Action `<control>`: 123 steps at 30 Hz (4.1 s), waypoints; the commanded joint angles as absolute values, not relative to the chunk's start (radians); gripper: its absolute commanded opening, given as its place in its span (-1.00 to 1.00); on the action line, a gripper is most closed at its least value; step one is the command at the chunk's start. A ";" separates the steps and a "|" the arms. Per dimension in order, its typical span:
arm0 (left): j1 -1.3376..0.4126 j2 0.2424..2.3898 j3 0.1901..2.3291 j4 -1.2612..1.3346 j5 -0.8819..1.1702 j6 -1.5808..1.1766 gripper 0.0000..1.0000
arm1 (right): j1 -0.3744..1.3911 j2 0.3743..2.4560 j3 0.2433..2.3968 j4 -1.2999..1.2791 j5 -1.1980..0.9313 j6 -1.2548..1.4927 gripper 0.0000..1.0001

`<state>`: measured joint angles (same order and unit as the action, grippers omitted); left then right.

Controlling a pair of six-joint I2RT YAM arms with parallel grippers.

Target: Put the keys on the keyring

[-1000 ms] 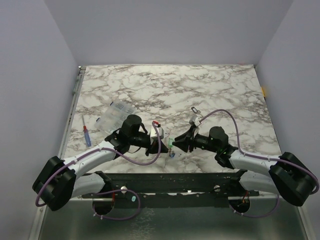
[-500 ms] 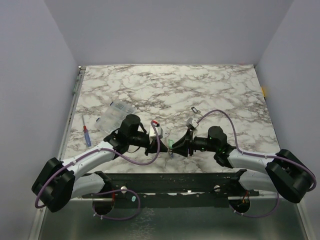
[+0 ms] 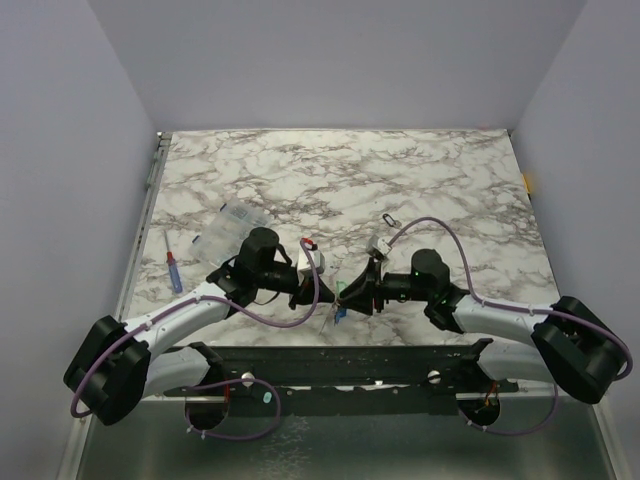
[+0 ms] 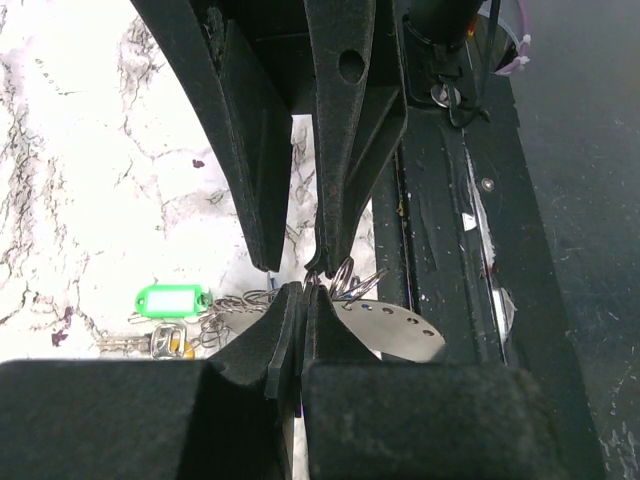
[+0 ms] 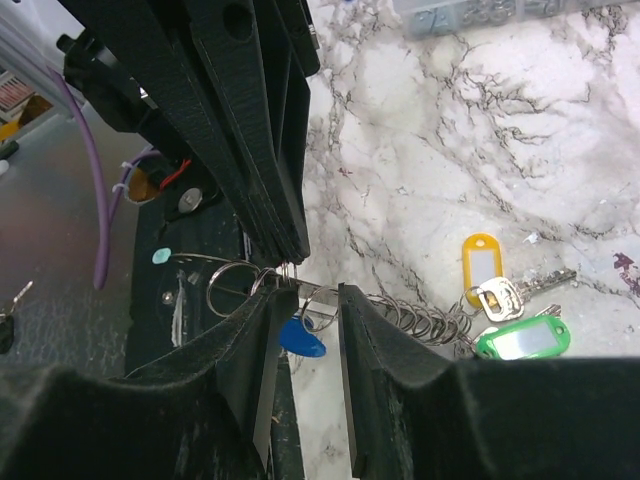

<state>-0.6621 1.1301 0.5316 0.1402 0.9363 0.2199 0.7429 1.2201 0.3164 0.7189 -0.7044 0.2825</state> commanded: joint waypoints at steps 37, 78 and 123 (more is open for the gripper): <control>-0.658 1.129 0.506 0.277 0.923 0.122 -1.00 | 0.802 1.243 0.394 0.715 -0.581 0.254 -0.07; -1.200 1.364 0.570 0.143 0.384 0.273 -0.19 | 0.801 0.980 0.624 -0.297 0.571 0.585 0.53; -1.209 1.607 0.761 0.002 0.452 0.501 -0.89 | 0.801 0.839 0.537 -0.251 0.506 0.477 0.72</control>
<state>-1.2045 1.6058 0.7563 0.0349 0.4110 0.5106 0.7986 0.8543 0.5522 -0.2630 0.5110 0.4850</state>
